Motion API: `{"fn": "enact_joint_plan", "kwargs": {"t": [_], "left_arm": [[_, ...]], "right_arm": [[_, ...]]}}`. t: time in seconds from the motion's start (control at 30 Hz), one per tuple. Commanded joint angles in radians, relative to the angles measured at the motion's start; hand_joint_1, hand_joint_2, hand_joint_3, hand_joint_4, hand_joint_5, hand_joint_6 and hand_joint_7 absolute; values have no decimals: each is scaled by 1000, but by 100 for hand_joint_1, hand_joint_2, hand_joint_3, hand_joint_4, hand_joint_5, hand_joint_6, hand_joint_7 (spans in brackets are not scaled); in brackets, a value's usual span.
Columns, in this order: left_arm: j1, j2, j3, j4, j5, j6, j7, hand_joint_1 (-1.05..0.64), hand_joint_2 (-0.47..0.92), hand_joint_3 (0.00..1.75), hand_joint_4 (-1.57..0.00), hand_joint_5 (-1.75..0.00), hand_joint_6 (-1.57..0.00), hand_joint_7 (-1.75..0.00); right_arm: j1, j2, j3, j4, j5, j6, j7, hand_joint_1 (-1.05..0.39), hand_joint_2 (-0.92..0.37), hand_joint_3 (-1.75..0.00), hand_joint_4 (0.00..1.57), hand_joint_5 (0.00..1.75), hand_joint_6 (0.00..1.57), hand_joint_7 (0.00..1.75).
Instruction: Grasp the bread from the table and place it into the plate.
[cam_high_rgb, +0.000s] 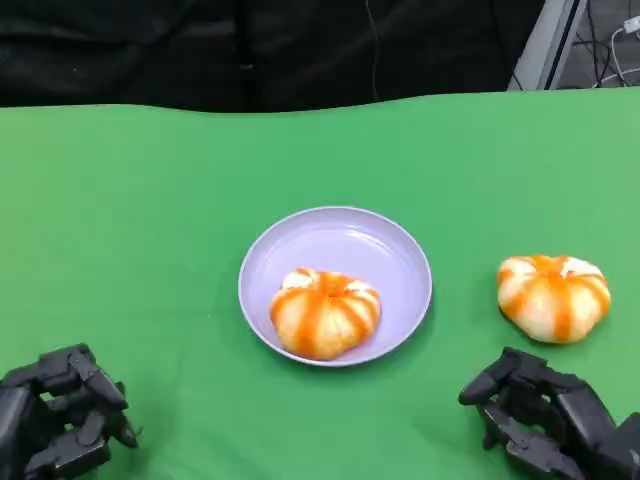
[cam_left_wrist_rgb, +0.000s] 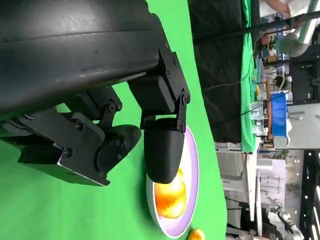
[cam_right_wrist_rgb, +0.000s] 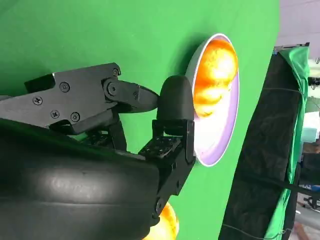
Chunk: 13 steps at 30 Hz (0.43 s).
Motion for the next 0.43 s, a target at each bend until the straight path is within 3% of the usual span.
{"fn": "enact_joint_plan", "kwargs": {"t": [0.03,0.43], "left_arm": [[-4,26,5,9,6,-17,6,2,62,103,-115,-136,-107,-120],[-5,28,6,15,0,-17,3,3,64,98,-114,-132,-108,-115]], "right_arm": [[6,-15,-11,-7,5,2,-11,-25,-92,-48,58,175,68,118],[0,-16,-12,3,6,-9,-21,-27,-92,-49,59,175,68,120]]}}
